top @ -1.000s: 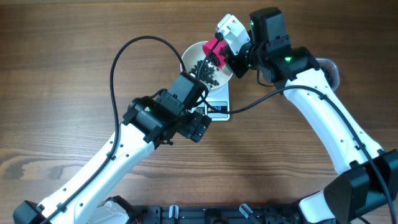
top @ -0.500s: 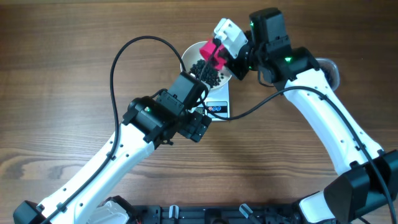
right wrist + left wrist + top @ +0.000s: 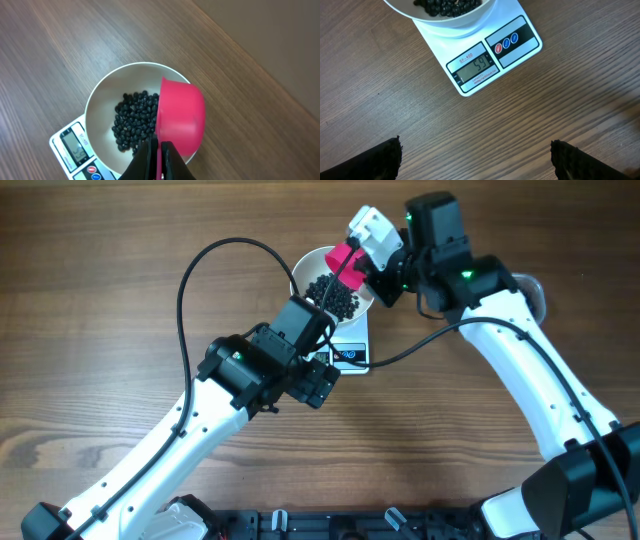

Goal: Scoop item into bowl and weigh 150g on scale
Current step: 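Move the empty pink cup back over the bean tub with the right gripper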

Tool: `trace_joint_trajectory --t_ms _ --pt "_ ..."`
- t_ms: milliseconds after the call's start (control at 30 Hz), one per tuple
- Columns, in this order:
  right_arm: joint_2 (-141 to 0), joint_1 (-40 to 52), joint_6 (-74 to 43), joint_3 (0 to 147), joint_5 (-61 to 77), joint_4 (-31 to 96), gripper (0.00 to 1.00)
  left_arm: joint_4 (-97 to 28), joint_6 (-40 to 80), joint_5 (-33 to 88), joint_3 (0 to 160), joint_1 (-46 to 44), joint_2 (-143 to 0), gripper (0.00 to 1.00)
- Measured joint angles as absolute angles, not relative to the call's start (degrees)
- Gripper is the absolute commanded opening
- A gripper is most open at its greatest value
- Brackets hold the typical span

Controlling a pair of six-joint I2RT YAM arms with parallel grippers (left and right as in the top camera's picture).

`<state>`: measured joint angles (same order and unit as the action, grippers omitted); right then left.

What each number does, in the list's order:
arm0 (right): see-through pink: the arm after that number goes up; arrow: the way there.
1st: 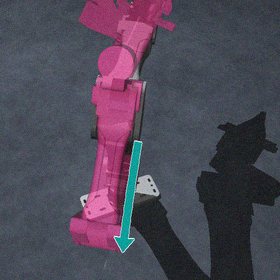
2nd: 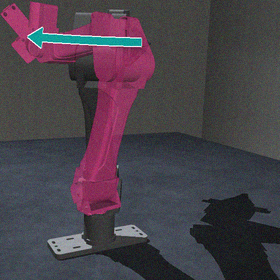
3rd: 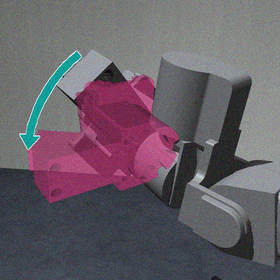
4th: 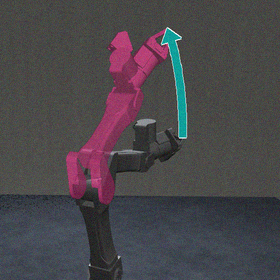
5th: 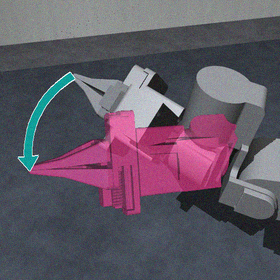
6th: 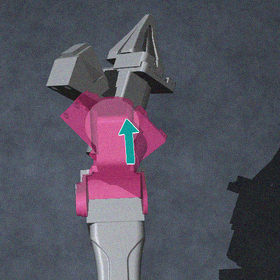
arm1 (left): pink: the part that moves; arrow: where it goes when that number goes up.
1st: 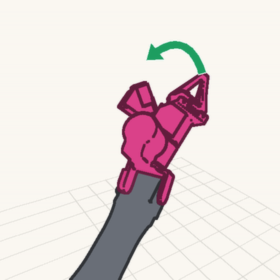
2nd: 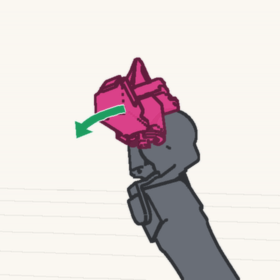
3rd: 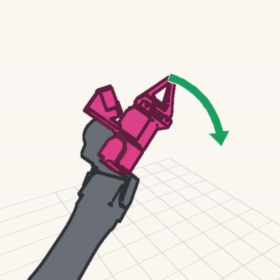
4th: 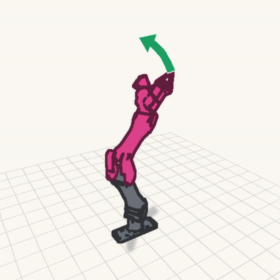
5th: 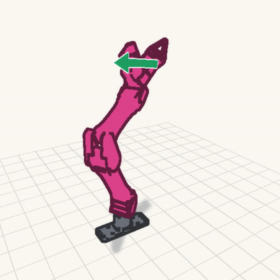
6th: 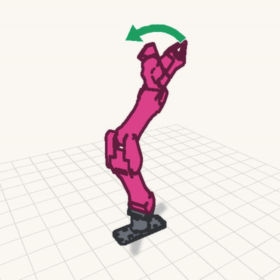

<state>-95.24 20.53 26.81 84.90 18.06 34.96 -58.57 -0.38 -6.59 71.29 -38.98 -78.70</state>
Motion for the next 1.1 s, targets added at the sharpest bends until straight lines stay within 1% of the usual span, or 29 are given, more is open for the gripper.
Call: trace_joint_trajectory --t_ms 300,367,467,567,700,833,967,1100 --pt "-90.2 5.1 23.3 84.9 38.5 35.7 0.04 -58.6 -0.4 -6.6 71.3 -39.0 -78.7 1.00" --pt "-88.8 1.3 20.8 84.9 43.7 35.7 0.04 -58.6 -0.4 -6.6 71.3 -39.0 -78.7 1.00" --pt "-87.4 -5.0 13.9 84.9 50.8 36.0 0.04 -58.6 -0.4 -6.6 71.3 -39.0 -78.7 1.00" --pt "-86.8 -12.0 7.5 84.9 55.9 40.2 0.04 -58.6 -0.4 -6.6 71.3 -39.0 -78.7 1.00" --pt "-86.8 -19.9 6.0 85.0 58.3 48.7 0.04 -58.5 -0.4 -6.6 71.3 -39.0 -78.7 1.00" --pt "-86.8 -23.8 7.4 85.0 57.3 55.5 0.04 -58.6 -0.4 -6.6 71.3 -39.0 -78.7 1.00" --pt "-86.8 -24.4 10.8 85.0 55.7 59.7 0.04 -58.6 -0.4 -6.6 71.3 -39.0 -78.7 1.00" --pt "-86.8 -24.4 12.0 85.0 53.1 60.8 0.04 -58.6 -0.4 -6.6 71.3 -39.0 -78.7 1.00"
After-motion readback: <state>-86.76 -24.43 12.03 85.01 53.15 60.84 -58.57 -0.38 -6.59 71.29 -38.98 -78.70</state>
